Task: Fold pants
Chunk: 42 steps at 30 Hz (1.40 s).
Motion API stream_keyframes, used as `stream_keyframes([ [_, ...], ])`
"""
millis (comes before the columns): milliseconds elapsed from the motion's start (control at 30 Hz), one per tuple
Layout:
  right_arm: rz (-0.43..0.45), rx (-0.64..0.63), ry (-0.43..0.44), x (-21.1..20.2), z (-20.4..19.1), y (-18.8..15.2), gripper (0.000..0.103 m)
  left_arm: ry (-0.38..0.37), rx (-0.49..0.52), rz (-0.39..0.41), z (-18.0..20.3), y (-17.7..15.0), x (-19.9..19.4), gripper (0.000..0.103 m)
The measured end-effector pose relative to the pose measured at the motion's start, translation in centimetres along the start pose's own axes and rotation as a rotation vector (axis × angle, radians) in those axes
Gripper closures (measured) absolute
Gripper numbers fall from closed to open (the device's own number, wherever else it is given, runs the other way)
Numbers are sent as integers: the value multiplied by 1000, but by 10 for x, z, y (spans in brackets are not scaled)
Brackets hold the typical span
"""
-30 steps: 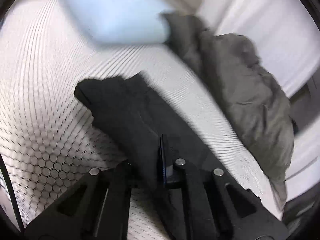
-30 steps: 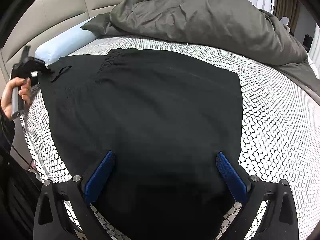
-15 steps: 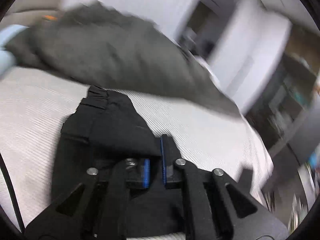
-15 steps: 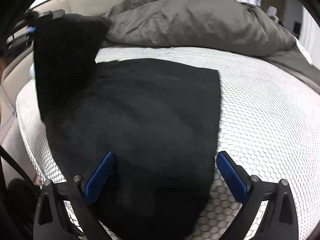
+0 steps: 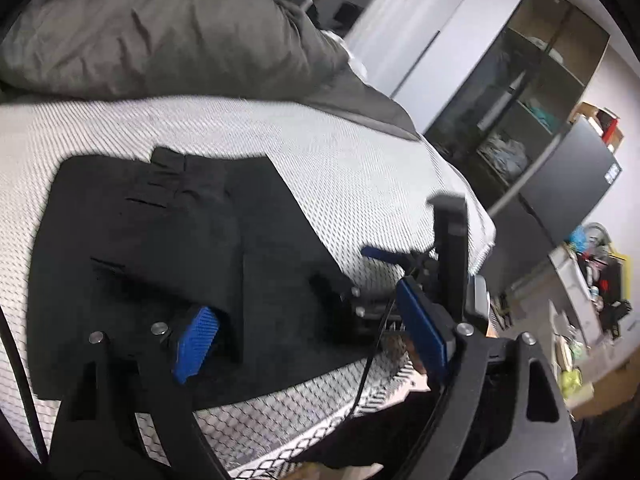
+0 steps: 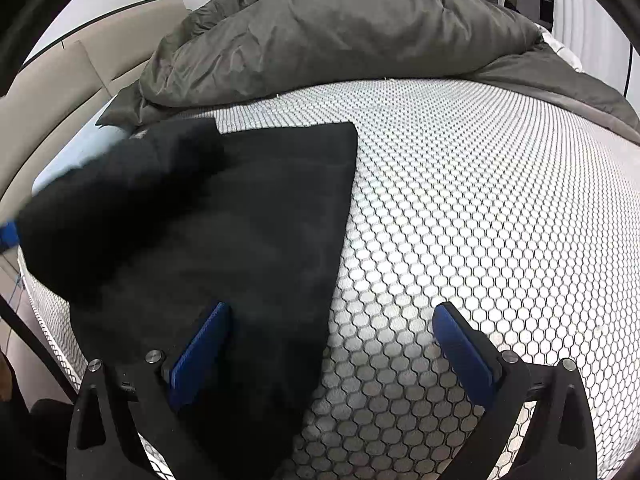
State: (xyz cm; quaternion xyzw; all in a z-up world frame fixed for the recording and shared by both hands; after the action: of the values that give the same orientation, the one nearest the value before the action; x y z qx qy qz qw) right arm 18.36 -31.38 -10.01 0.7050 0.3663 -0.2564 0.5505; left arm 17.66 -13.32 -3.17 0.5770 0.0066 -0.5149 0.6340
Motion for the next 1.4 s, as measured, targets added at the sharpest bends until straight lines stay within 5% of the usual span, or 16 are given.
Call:
stream_keyframes([
  [167, 66, -81, 115, -19, -38, -2, 0, -38, -86, -1, -18, -27, 7, 21],
  [300, 7, -124, 224, -15, -77, -15, 0, -100, -211, 3, -38, -44, 12, 21],
  [467, -28, -220, 287, -9, -123, -33, 0, -137, -242, 39, -49, -48, -5, 21],
  [600, -51, -249, 305, -5, -144, -42, 0, -142, -245, 57, -56, -50, -24, 21],
  [800, -27, -228, 183, 14, -154, -37, 0, -108, -233, 39, -81, -59, -55, 21],
  [867, 9, -194, 100, 20, -145, -32, 0, -86, -257, 79, -94, -62, -70, 21],
  [1033, 38, -45, 191, 8, -116, -21, 0, 105, -300, 144, -137, -69, -91, 21],
  [1233, 66, 123, 190, -3, -64, -18, 0, 276, -398, -5, -183, -101, -65, 21],
  [1400, 102, 248, 195, -21, -19, -31, 0, 338, -347, -51, -188, -104, -49, 21],
])
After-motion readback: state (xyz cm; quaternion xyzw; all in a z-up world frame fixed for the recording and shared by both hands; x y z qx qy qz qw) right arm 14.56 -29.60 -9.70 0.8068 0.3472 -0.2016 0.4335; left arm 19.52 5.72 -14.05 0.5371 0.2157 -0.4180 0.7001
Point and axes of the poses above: each gripper's, at about its wrist camera, not at the fingertips, and x roughly the way its jaws point, z to its right, y to its top, the point moved 7 cm from there along x, roughly the way its jaws point, and after that the axes turned 14 degrees about x, right-handed, at the moved point
